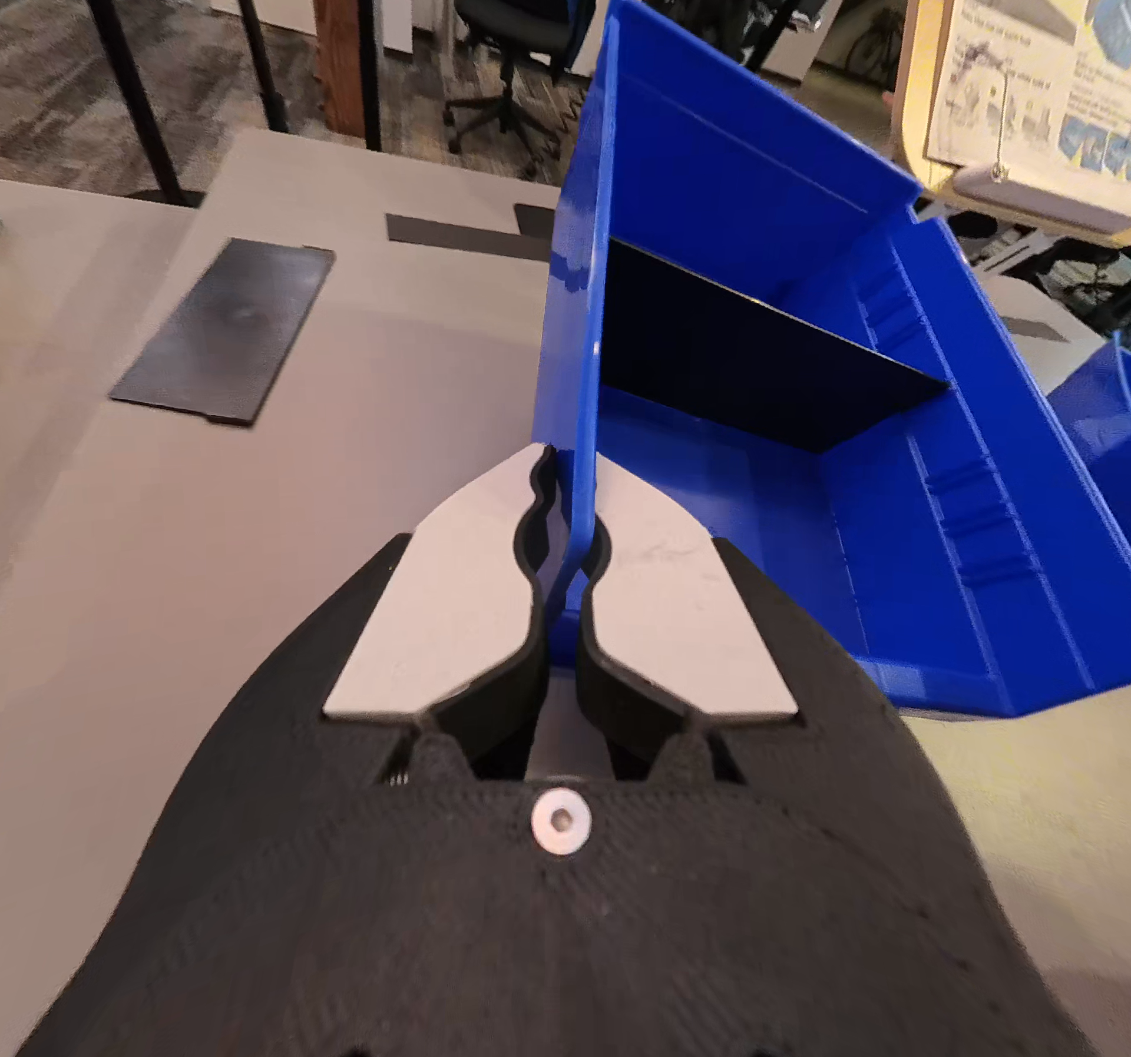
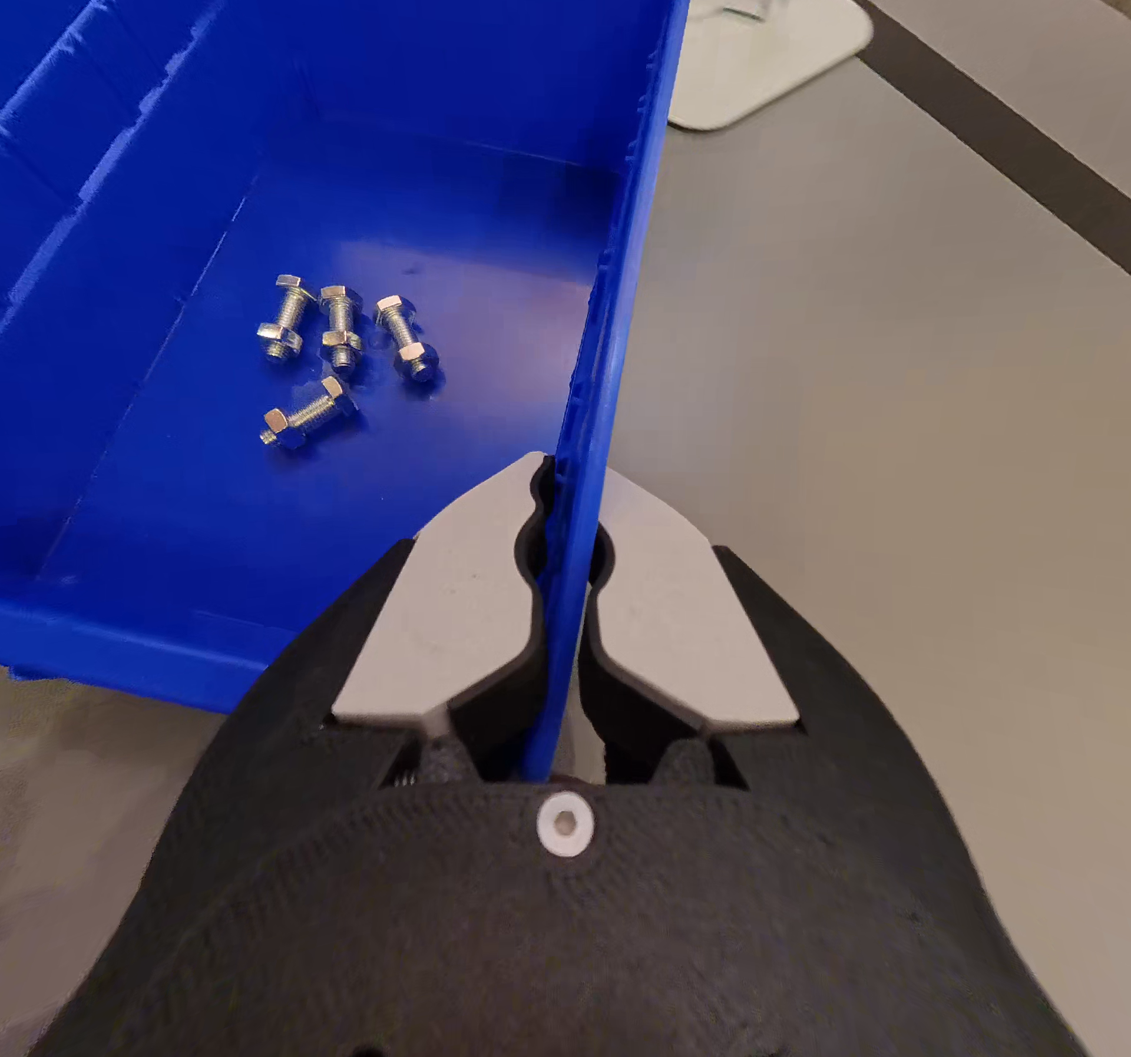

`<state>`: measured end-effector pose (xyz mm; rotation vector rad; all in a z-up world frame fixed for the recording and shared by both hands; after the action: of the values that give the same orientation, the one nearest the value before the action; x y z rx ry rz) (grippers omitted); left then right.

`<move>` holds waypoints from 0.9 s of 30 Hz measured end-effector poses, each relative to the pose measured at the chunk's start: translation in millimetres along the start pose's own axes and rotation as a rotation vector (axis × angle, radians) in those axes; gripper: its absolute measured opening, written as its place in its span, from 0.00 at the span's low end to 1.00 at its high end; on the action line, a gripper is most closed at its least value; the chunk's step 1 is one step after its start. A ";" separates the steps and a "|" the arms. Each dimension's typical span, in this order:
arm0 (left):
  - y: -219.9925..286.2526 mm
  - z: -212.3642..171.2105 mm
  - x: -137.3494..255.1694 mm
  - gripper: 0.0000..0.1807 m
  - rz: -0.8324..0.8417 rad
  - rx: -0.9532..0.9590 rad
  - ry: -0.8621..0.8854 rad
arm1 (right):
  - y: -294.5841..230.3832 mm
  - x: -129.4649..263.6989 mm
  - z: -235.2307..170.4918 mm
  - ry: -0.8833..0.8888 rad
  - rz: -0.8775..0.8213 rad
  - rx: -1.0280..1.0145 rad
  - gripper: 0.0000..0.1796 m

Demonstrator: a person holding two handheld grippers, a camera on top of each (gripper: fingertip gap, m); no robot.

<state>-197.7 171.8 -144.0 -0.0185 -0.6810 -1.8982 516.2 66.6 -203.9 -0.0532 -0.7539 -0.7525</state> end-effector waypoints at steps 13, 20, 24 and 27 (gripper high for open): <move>-45.8 19.2 74.4 0.02 0.123 0.061 0.155 | -68.8 -135.7 134.7 0.029 0.157 0.126 0.04; -75.1 11.9 110.3 0.02 0.178 0.131 0.228 | -79.6 -220.7 209.7 0.018 0.138 0.085 0.04; -87.4 6.1 119.0 0.02 0.208 0.145 0.230 | -68.5 -261.1 241.4 -0.003 0.039 0.011 0.04; -93.5 2.8 118.5 0.02 0.209 0.163 0.229 | -76.7 -283.6 265.1 0.014 -0.017 -0.053 0.11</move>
<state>-329.4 98.0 -145.8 0.2205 -0.6488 -1.6108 170.8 259.7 -204.7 -0.0894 -0.7223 -0.7886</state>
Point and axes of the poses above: each gripper's, where its closed fingertips meet, x back along the fingers, z out of its top, y = z × x across the jaws, the point moved 2 cm from there along x, back along the fingers, and after that the axes turned 13 degrees about x, right-handed, at the moved point
